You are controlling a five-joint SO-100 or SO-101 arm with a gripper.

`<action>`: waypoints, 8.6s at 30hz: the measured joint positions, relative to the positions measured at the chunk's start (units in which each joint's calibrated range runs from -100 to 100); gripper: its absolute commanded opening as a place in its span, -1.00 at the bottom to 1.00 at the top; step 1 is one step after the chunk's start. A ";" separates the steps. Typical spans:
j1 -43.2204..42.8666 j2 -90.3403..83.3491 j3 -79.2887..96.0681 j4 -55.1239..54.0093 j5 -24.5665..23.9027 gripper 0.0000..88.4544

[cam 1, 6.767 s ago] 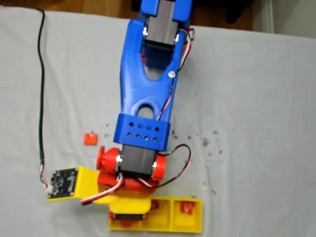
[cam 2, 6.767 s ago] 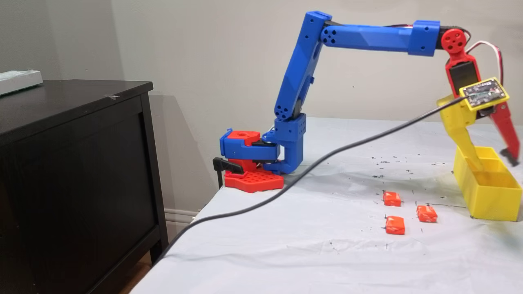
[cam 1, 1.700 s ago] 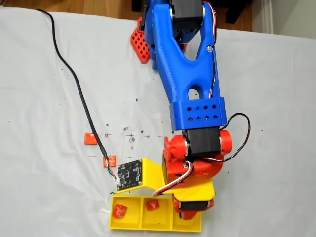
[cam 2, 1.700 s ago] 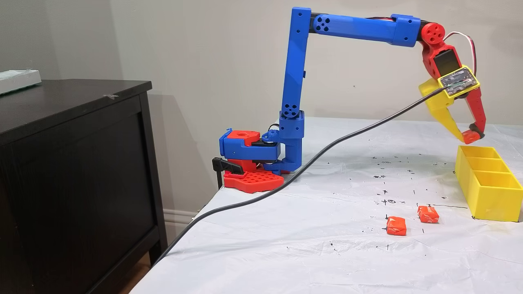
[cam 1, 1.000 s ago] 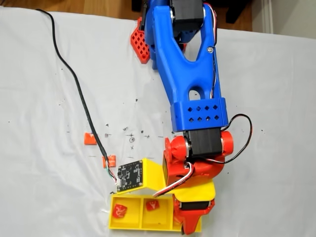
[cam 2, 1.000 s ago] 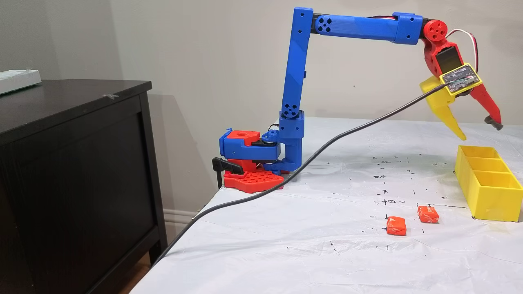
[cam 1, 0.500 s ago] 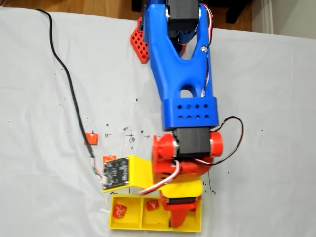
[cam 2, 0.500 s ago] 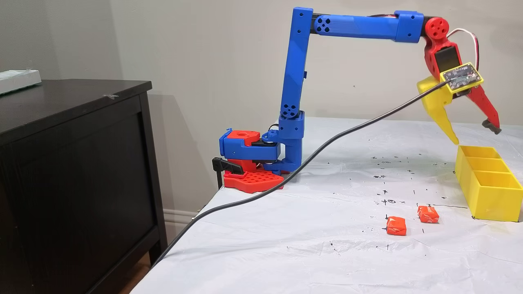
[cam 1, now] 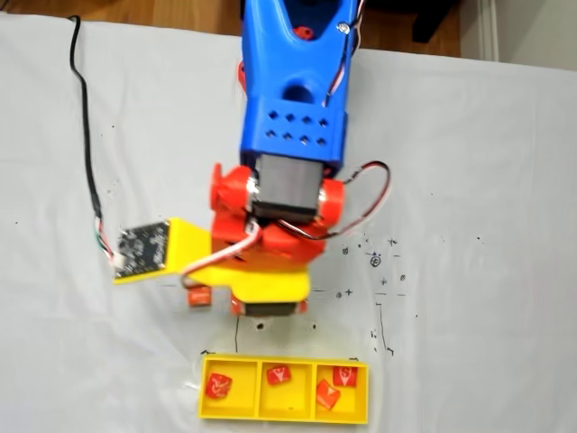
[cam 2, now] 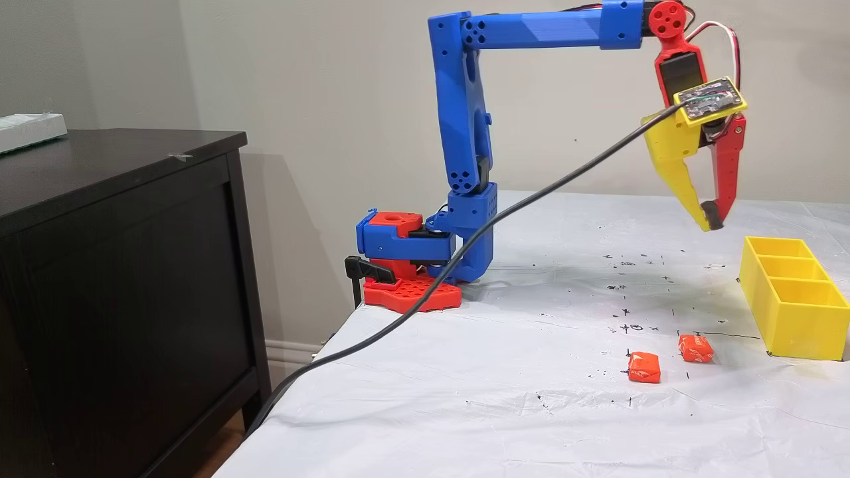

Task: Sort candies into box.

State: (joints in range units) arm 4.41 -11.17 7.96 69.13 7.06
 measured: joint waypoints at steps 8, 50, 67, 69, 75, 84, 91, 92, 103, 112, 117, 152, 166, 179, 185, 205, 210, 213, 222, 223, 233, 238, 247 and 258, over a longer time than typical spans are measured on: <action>6.01 -2.12 5.99 -1.27 3.27 -1.00; 14.20 17.60 1.37 -3.25 14.11 -0.37; 11.78 21.49 1.37 -9.13 13.97 -0.39; 11.78 21.91 1.37 -9.76 13.97 -0.39; 11.78 22.93 1.37 -9.92 13.97 -0.40; 11.78 24.70 -0.34 -9.92 13.92 -0.95; 11.78 24.62 0.34 -11.67 13.33 -1.00; 11.78 24.28 0.86 -12.30 13.14 -1.00; 5.85 8.63 11.38 -19.21 9.18 -1.00; 0.78 -3.13 13.43 -22.54 3.91 -1.00; -1.72 -2.71 12.49 -22.62 1.32 -1.00; -6.09 14.55 -5.13 -17.46 -0.20 -0.50; -6.09 14.55 -5.13 -16.11 0.24 -0.49; -2.97 10.66 -2.48 -14.76 1.76 -1.00; 0.94 1.78 5.13 -11.59 4.30 -1.00; 6.79 -10.58 15.40 -7.70 7.33 -1.00; 8.97 -10.49 15.31 -6.51 9.13 -1.00; 11.08 -10.49 15.31 -6.35 10.21 -1.00; 18.10 -2.20 15.31 -6.11 14.26 -1.00; 19.04 -1.10 15.31 -6.35 14.65 -1.00; 23.25 7.02 10.52 -6.35 17.63 -0.97; 23.80 7.78 9.67 -6.27 18.36 -0.64; 23.80 9.31 9.67 -6.27 18.85 -0.46; 23.72 13.03 9.67 -7.30 18.85 -0.38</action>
State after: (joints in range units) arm 28.13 1.86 17.62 61.83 25.91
